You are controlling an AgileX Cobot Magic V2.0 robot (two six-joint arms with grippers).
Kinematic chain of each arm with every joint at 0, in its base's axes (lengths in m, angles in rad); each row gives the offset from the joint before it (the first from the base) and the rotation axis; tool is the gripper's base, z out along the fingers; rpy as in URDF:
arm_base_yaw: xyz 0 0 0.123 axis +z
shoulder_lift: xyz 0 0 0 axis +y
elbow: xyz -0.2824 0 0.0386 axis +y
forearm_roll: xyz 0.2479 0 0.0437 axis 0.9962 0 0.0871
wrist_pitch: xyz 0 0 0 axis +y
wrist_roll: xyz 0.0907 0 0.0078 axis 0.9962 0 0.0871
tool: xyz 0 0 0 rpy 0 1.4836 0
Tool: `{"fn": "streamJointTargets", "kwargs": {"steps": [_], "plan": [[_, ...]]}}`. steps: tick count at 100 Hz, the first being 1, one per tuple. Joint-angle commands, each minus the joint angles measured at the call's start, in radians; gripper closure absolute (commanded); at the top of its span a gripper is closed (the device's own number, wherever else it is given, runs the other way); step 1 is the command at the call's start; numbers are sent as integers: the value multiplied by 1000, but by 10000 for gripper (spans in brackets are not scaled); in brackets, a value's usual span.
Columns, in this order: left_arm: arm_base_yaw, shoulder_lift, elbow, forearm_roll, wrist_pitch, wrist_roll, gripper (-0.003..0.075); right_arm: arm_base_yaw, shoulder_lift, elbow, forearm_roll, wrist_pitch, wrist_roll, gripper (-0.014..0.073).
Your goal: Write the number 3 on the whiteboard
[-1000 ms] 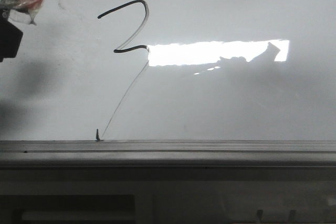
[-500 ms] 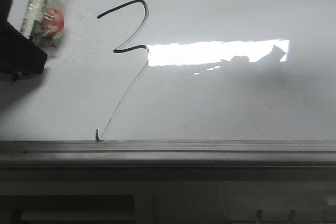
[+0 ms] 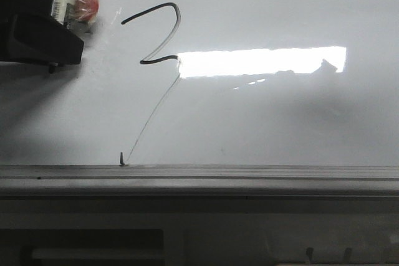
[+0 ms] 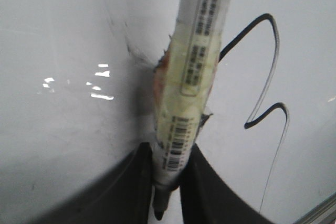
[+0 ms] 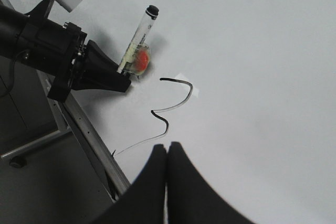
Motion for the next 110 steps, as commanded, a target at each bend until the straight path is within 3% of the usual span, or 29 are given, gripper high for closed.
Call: {"fn": "streamJointTargets", "kwargs": {"steps": [1, 11, 30, 44, 110], "plan": [[8, 32, -14, -5, -46, -7, 736, -8, -5, -26, 40, -49, -3, 655], [8, 32, -18, -5, -46, -11, 673, -8, -5, -26, 40, -49, -3, 655], [8, 32, -18, -7, -49, -13, 396, -8, -5, -26, 43, -49, -3, 655], [8, 32, -18, -9, -51, -13, 272, -8, -5, -26, 51, -49, -3, 655], [7, -27, -18, -9, -42, -13, 246, -8, -5, -26, 138, 21, -3, 655]]}}
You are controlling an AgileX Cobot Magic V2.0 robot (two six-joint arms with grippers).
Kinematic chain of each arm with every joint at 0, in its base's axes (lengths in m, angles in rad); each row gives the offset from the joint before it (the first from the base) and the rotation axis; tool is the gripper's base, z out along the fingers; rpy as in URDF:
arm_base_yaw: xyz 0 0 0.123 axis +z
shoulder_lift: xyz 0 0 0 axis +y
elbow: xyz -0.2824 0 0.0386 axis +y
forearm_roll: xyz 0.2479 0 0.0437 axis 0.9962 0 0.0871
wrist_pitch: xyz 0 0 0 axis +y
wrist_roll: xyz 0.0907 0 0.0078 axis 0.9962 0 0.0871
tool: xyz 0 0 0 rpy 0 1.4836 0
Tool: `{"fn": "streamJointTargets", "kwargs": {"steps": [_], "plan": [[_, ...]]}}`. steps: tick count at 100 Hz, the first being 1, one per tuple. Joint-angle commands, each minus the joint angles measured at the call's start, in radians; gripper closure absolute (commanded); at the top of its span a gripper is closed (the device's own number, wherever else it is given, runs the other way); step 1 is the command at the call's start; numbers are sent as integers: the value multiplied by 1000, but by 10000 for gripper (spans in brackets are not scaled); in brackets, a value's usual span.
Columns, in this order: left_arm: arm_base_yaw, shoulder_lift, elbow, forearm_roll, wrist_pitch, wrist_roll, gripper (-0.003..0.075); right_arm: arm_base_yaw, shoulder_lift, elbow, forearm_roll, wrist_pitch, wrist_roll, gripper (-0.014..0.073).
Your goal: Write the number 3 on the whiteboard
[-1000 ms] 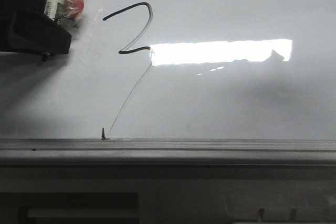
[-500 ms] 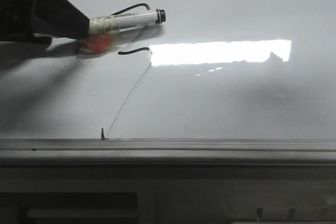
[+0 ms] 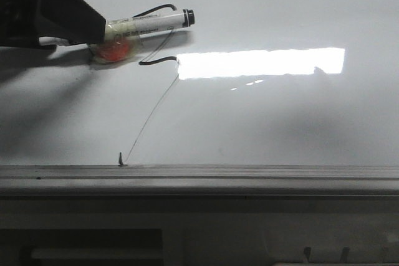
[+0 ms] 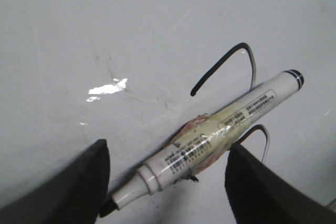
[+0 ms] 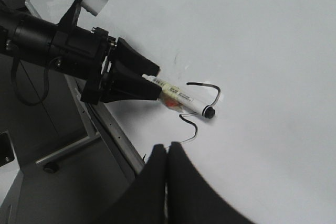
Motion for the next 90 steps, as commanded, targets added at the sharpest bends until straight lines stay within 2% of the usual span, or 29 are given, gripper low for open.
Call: {"fn": "streamJointTargets", "kwargs": {"steps": [1, 48, 55, 67, 74, 90], "plan": [[19, -17, -8, -7, -4, -5, 246, -3, -5, -26, 46, -29, -3, 655], [19, -223, -8, 9, -4, -5, 257, -3, -5, -26, 46, -44, -3, 655], [19, -272, -9, 9, 0, -5, 331, -3, -19, -26, 36, -54, -3, 654], [19, -416, -9, 20, 49, -5, 601, -3, -93, -12, -61, -117, -3, 651], [19, -531, -9, 61, 98, -5, 728, -3, -166, 32, -129, -195, -3, 651], [19, -812, -9, 199, 307, -5, 741, -3, -351, 239, -169, -411, -3, 656]]}}
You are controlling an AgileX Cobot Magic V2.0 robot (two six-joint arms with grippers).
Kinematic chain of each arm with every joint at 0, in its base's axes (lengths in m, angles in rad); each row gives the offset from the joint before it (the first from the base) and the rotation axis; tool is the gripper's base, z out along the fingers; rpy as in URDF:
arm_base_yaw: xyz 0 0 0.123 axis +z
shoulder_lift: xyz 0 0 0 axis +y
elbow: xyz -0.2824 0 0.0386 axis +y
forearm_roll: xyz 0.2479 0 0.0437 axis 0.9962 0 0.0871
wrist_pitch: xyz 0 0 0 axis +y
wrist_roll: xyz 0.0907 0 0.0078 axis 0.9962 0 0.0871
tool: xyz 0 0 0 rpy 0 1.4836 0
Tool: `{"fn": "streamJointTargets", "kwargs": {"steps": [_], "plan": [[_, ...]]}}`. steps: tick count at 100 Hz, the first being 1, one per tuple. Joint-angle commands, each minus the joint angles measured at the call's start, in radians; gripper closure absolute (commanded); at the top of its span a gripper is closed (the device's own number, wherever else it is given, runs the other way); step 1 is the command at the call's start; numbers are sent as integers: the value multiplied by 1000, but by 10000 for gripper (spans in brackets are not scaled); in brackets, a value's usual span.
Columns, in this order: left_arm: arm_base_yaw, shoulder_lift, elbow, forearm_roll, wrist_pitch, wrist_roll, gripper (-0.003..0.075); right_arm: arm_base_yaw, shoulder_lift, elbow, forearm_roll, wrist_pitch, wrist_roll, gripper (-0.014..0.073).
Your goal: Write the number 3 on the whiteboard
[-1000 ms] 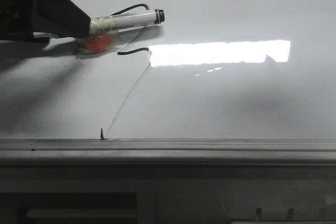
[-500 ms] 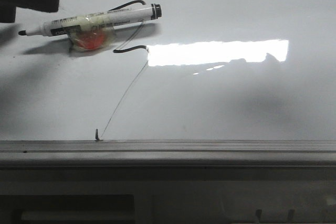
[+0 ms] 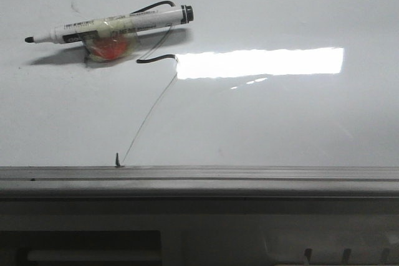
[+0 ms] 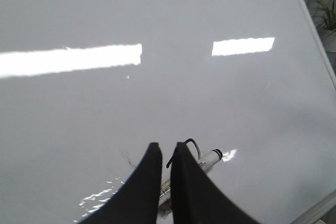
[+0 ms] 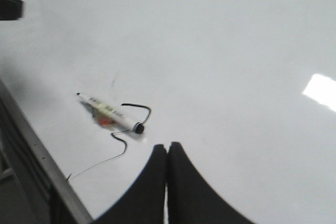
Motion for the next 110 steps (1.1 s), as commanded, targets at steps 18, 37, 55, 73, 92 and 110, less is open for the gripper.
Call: {"fn": "streamJointTargets", "kwargs": {"steps": [18, 37, 55, 73, 92, 110], "plan": [[2, -340, -29, 177, 325, -5, 741, -3, -223, 343, 20, -343, -3, 656], [2, -417, -29, 182, 345, -5, 741, -3, -308, 466, 24, -377, -3, 656], [2, -417, -26, 152, 365, -5, 741, -3, -310, 475, 24, -370, -3, 656], [2, -417, -26, 152, 364, -5, 741, -3, -310, 475, 24, -370, -3, 656], [2, -417, -26, 152, 364, -5, 741, -3, -310, 475, 24, -370, -3, 656], [2, -417, -26, 152, 364, -5, 741, -3, -310, 475, 24, -370, -3, 656]]}}
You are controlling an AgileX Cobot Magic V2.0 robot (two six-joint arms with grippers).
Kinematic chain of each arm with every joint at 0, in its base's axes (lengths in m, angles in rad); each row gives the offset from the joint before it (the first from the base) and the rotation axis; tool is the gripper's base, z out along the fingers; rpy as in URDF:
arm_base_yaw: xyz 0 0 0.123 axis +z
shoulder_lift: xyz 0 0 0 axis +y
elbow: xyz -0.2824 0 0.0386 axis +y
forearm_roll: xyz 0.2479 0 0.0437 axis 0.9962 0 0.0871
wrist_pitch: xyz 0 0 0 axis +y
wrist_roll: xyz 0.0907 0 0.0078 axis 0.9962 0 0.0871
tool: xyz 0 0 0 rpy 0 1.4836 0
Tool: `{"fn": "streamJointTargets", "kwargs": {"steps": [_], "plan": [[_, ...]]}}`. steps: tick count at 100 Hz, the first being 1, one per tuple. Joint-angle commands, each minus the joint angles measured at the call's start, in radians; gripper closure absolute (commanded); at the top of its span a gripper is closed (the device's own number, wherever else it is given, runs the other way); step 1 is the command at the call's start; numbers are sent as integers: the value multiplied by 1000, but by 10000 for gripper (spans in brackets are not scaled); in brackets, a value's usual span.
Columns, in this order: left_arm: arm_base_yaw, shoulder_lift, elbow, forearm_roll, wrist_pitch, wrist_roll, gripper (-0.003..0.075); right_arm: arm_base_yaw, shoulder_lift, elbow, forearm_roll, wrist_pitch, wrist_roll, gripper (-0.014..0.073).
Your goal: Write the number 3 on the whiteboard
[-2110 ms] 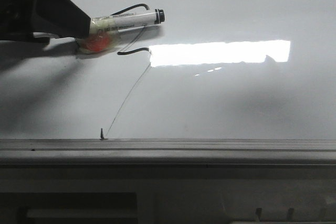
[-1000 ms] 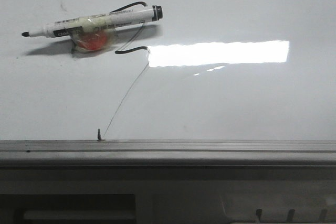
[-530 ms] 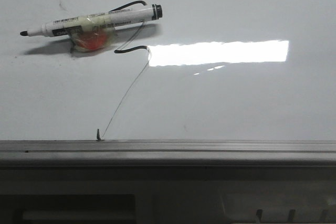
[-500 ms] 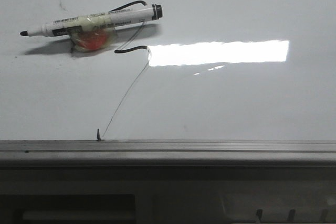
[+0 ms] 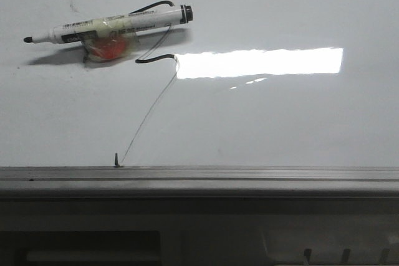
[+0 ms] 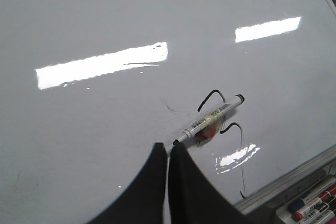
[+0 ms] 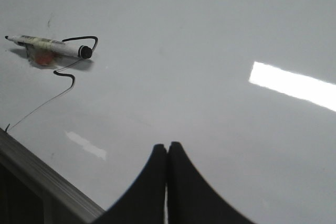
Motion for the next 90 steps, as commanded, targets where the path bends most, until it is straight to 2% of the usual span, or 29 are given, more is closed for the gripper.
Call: {"fn": "streamJointTargets", "kwargs": {"steps": [1, 11, 26, 37, 48, 55, 68, 79, 90], "plan": [[2, -10, -20, -7, -71, -5, 741, -3, 7, -27, 14, -73, -3, 656], [14, -10, -5, 0, -71, -5, 741, -3, 7, -27, 14, -73, -3, 656], [102, -14, 91, 150, -110, 16, 741, -3, 7, -27, 14, -73, -3, 656], [218, -16, 251, 136, -298, 70, 741, -3, 7, -27, 14, -73, -3, 656], [353, -16, 417, 17, -526, 73, 741, -3, 7, -27, 14, -73, -3, 656], [421, -16, 483, -43, -602, 73, 741, -3, 7, -27, 14, -73, -3, 656], [492, -22, 522, -66, -557, 73, 741, -3, 7, -27, 14, -73, -3, 656], [507, -22, 529, -78, -454, 73, 741, -3, 7, -27, 14, -73, -3, 656], [507, -22, 546, -166, -379, 71, 741, -3, 7, -27, 14, -73, -3, 656]]}}
